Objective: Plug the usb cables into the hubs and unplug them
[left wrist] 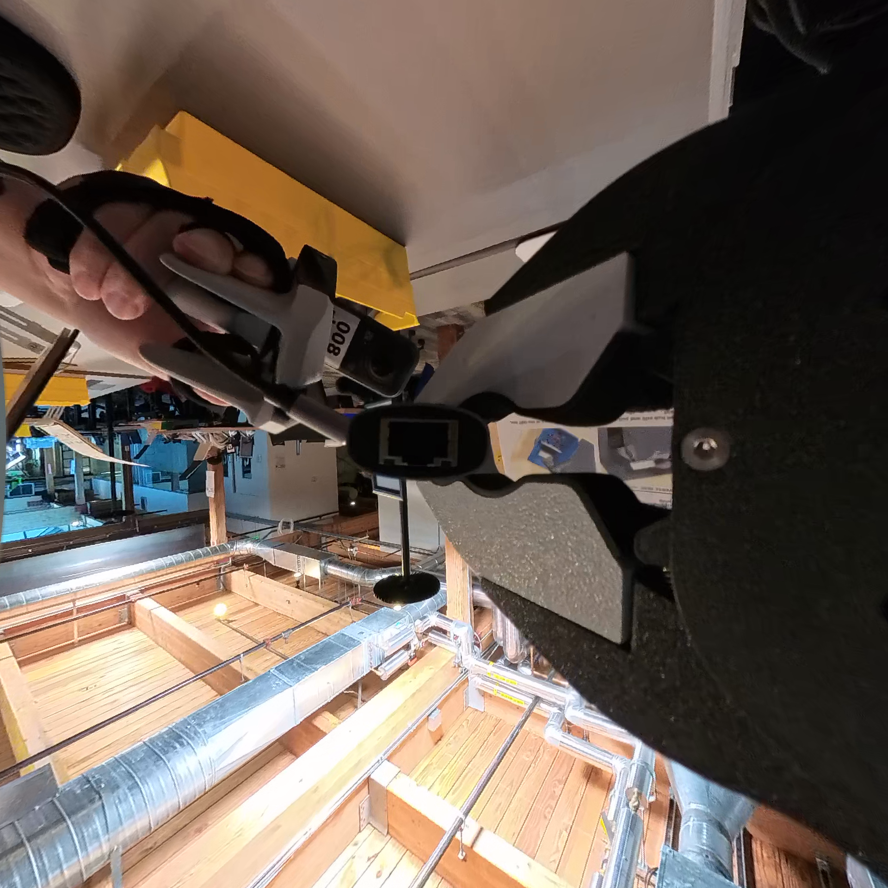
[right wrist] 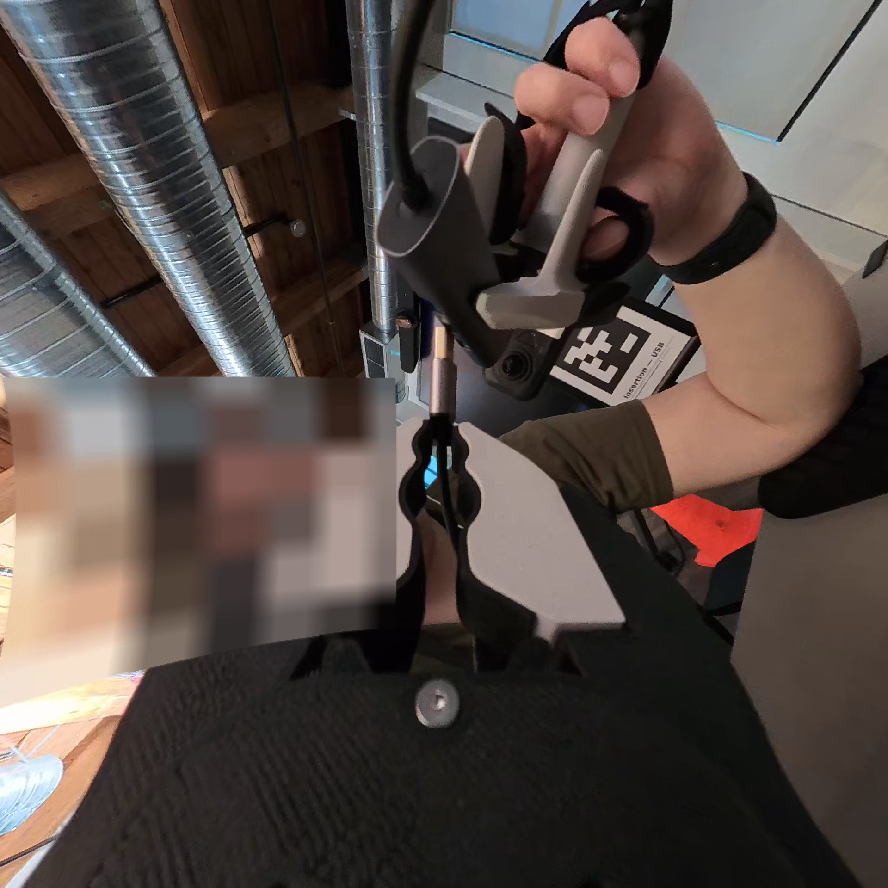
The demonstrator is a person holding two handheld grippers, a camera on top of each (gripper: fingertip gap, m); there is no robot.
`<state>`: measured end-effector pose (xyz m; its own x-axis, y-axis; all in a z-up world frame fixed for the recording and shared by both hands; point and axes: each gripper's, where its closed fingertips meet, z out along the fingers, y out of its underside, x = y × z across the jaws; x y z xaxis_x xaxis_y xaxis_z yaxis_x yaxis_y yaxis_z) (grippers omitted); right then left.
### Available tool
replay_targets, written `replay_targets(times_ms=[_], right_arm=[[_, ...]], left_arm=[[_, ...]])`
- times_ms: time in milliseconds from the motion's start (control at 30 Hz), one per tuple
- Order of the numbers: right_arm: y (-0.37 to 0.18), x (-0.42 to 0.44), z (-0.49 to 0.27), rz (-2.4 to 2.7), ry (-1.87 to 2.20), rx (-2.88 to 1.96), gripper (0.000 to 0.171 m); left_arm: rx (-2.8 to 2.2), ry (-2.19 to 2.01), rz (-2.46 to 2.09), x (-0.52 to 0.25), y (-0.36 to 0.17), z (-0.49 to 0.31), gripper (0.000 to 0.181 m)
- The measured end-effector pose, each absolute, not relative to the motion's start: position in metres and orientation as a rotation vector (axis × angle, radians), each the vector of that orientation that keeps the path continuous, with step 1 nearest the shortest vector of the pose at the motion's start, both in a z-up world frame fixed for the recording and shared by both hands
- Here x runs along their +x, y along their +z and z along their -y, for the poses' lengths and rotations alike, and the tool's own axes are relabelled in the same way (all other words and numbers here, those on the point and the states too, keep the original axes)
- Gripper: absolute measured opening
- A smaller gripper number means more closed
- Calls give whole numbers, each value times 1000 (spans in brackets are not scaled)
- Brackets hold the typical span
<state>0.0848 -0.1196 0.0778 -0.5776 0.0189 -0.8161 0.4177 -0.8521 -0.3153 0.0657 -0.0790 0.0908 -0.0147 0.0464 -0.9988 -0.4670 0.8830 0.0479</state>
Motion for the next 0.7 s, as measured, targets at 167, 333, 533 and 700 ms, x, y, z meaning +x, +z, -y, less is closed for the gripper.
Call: replay_targets(times_ms=[167,333,533,700], right_arm=[[79,86,123,-726,-2485,1283,7],[78,88,125,-731,-2470,1269,7],[76,88,123,-727,-2472,1282,7],[72,87,115,-767,-2501,1387,7]], left_arm=[[-326,411,-1534,68,93,85,17],[-304,393,-1531,70,94,90,17],[-302,383,-1534,70,94,91,17],[-324,407,-1548,68,90,85,17]])
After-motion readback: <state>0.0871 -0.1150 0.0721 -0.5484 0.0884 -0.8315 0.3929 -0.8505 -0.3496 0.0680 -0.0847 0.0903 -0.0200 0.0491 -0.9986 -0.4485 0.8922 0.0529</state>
